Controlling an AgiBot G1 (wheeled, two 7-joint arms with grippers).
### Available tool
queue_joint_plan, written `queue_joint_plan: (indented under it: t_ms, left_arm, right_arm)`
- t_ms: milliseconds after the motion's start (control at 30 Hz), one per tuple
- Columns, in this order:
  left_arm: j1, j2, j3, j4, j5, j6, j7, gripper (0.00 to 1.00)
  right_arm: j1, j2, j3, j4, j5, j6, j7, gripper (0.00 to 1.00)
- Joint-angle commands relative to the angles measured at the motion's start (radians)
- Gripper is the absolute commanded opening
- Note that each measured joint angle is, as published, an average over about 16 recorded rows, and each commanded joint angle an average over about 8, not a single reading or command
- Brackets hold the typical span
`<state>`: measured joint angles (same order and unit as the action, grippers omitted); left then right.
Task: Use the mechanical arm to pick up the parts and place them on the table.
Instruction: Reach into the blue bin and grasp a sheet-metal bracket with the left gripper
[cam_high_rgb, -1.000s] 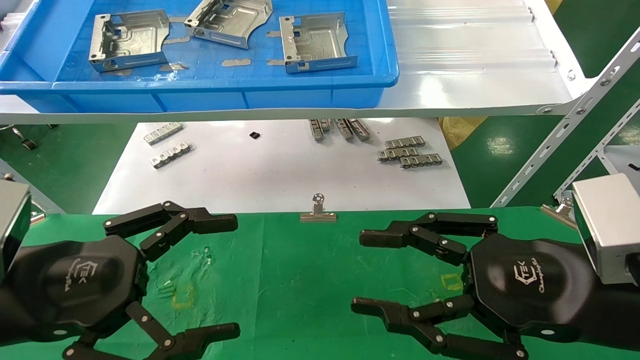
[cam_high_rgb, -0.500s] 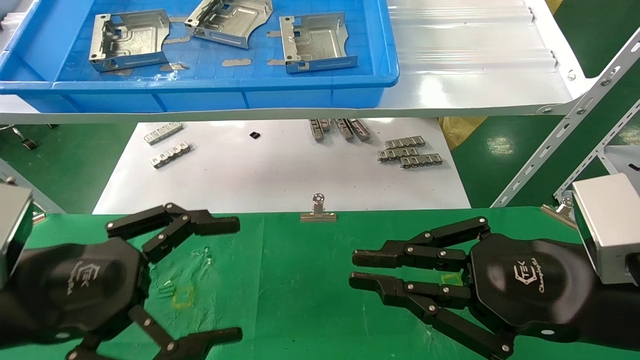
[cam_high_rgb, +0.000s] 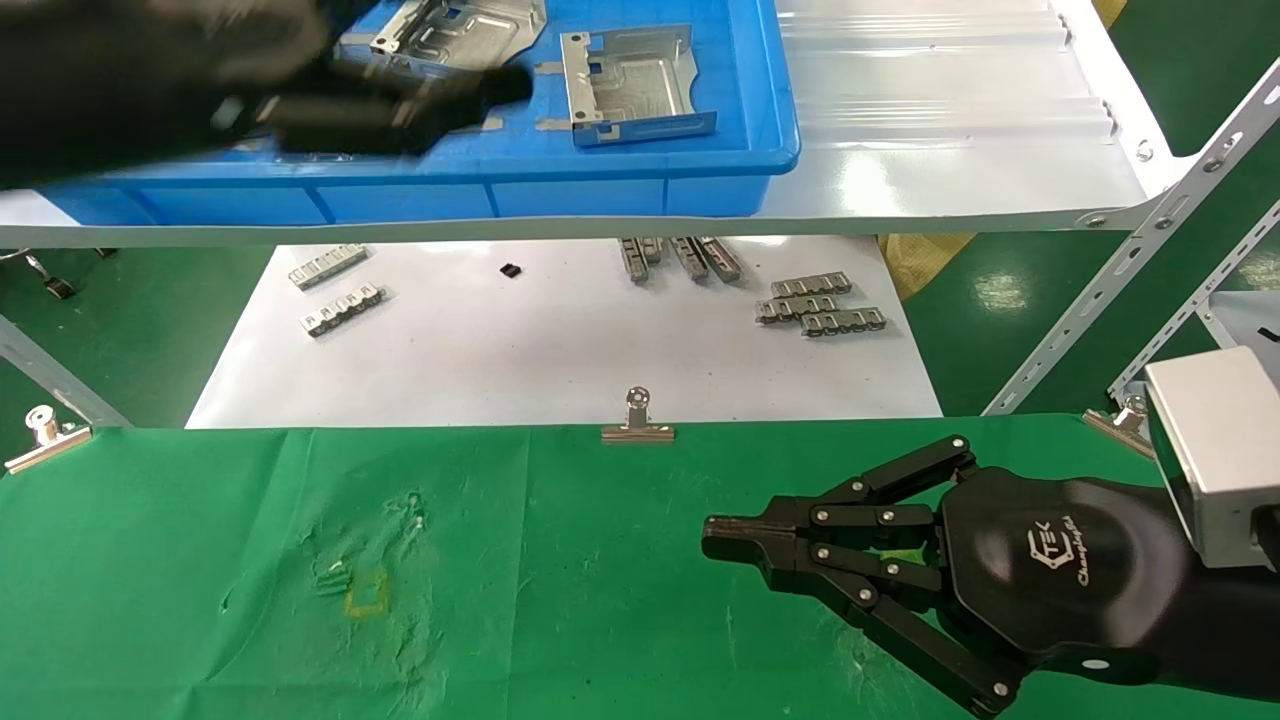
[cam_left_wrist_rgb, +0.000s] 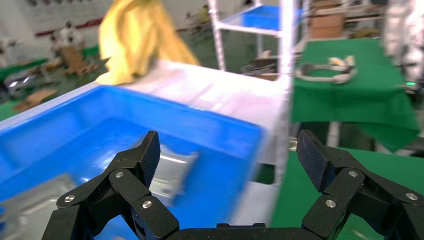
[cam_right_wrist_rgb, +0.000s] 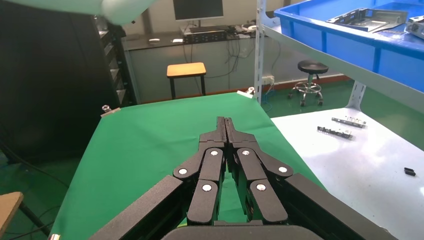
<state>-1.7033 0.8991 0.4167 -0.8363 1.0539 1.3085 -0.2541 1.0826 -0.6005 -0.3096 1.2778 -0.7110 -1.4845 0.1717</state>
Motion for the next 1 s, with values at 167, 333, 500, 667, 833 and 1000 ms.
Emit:
queue_joint_plan:
  t_ms: [167,333,500,667,833,1000]
  left_arm:
    - [-0.204,0.148,0.082,0.307,0.158,-0.084,0.039,1.00]
    - [-0.299,0.252,0.127,0.516,0.256,-0.239,0.080,1.00]
    - [-0.345,0.329,0.153,0.644,0.309,-0.364,0.113,0.69]
    - [-0.364,0.377,0.164,0.723,0.331,-0.440,0.132,0.07]
    - [-0.369,0.404,0.165,0.774,0.336,-0.521,0.141,0.00]
    - [-0.372,0.417,0.164,0.802,0.336,-0.594,0.146,0.00]
  right_arm:
    - [0.000,0.000,0.000,0.000,0.000,0.000,0.000,0.00]
    - [0.000,0.000,0.000,0.000,0.000,0.000,0.000,0.00]
    - [0.000,0.000,-0.001,0.000,0.000,0.000,0.000,0.18]
    - [0.000,0.000,-0.001,0.000,0.001,0.000,0.000,0.80]
    - [0.000,0.000,-0.001,0.000,0.001,0.000,-0.001,1.00]
    - [0.000,0.000,-0.001,0.000,0.001,0.000,-0.001,1.00]
